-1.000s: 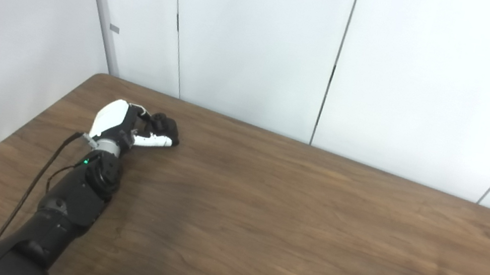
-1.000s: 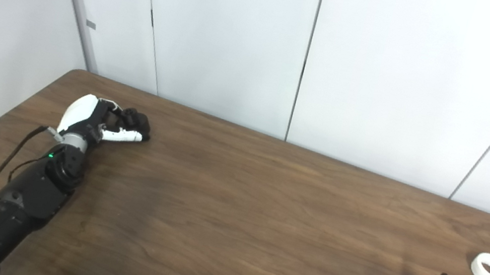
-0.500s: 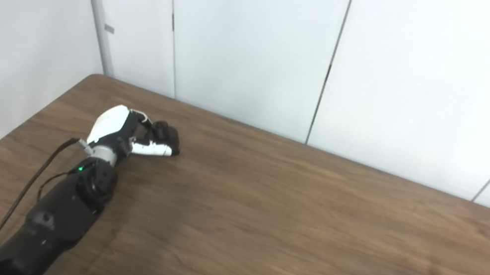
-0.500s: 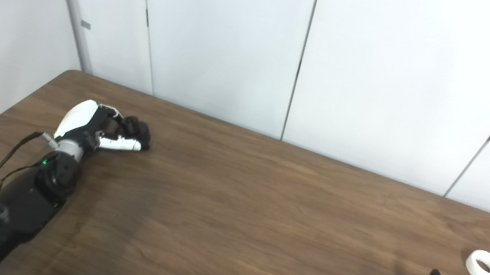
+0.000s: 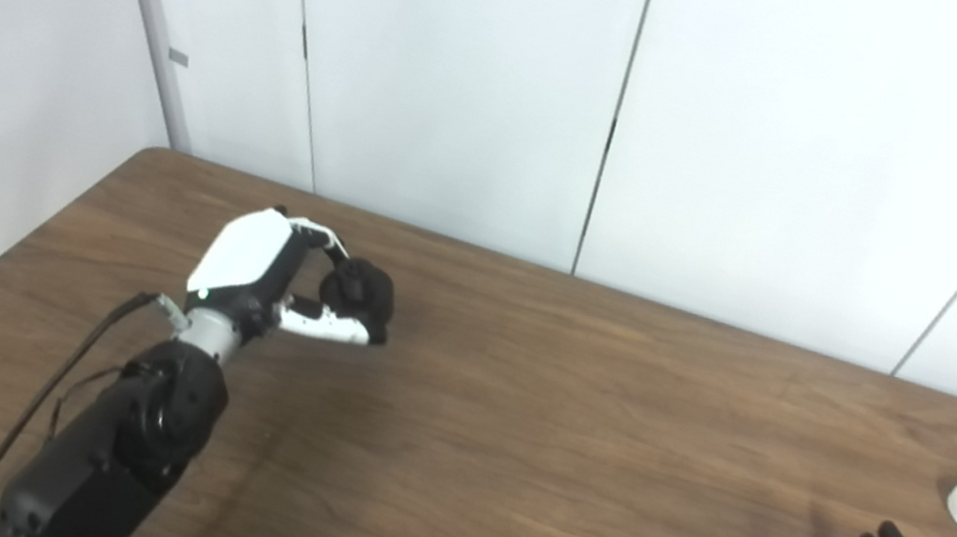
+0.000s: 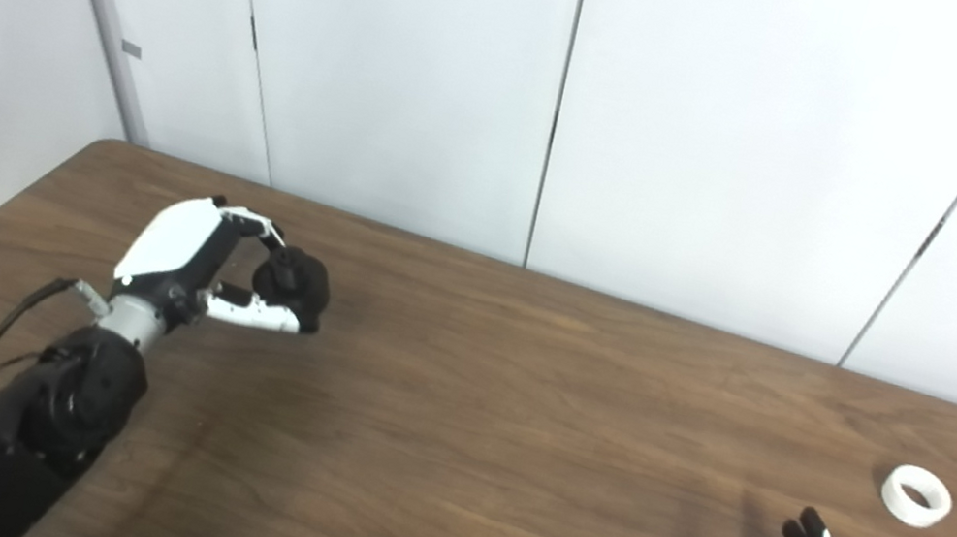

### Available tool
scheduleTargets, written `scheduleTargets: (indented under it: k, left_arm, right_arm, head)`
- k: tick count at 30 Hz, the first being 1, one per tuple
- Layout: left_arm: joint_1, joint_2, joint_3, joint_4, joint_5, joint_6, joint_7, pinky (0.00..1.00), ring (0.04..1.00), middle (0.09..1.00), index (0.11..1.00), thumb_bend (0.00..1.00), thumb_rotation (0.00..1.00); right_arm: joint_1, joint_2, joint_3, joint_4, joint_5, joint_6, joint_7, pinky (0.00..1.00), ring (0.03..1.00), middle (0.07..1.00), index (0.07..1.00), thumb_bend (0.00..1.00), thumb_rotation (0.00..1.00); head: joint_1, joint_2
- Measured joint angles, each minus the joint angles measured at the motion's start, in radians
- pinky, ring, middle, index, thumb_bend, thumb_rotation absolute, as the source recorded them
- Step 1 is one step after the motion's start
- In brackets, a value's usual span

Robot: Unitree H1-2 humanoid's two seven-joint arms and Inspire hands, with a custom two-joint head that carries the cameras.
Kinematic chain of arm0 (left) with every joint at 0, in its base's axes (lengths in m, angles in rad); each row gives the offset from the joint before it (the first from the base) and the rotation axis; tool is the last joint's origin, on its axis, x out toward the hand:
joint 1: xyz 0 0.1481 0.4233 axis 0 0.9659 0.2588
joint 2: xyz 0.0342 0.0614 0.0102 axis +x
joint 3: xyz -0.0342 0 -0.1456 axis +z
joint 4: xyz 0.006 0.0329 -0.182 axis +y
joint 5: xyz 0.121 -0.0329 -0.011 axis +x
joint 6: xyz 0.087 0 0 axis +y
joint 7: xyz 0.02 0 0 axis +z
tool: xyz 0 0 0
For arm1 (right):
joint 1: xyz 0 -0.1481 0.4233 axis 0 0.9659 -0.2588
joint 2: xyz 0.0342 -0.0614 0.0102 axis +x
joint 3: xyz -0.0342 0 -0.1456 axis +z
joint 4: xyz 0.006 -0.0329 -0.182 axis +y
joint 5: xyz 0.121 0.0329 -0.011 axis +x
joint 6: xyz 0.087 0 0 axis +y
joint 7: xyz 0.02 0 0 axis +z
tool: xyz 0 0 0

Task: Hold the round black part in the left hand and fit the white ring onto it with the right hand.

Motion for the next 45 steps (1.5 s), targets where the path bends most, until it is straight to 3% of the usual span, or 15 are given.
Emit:
scheduleTargets:
  k: [11, 24, 31, 45]
  left_arm:
    - [0.038, -0.067, -0.089, -0.23, 0.147, -0.028, -0.132, 1.0, 0.915, 0.806, 0.484, 0.52, 0.06]
    - [0.182, -0.201, -0.176, -0.372, 0.226, -0.079, -0.236, 1.0, 0.925, 0.812, 0.484, 0.52, 0.05]
    - [0.258, -0.259, -0.225, -0.375, 0.269, -0.136, -0.236, 1.0, 0.912, 0.805, 0.483, 0.52, 0.05]
    - [0.328, -0.293, -0.235, -0.285, 0.345, -0.24, -0.173, 1.0, 0.905, 0.801, 0.484, 0.52, 0.05]
  right_arm:
    - [-0.003, 0.003, 0.017, 0.001, -0.033, -0.003, -0.012, 1.0, 0.983, 0.938, 0.945, 0.57, 1.0]
    - [-0.01, 0.014, 0.044, -0.001, -0.058, 0.002, -0.025, 1.0, 0.97, 0.933, 0.933, 0.6, 1.0]
    - [-0.022, 0.032, 0.06, -0.012, -0.071, 0.014, -0.031, 1.0, 0.965, 0.921, 0.929, 0.59, 1.0]
    - [-0.032, 0.06, 0.063, -0.069, -0.105, 0.078, -0.036, 1.0, 0.953, 0.909, 0.918, 0.64, 1.0]
  head:
    - [-0.063, 0.044]
    - [-0.147, 0.1]
    - [-0.195, 0.135]
    - [-0.241, 0.195]
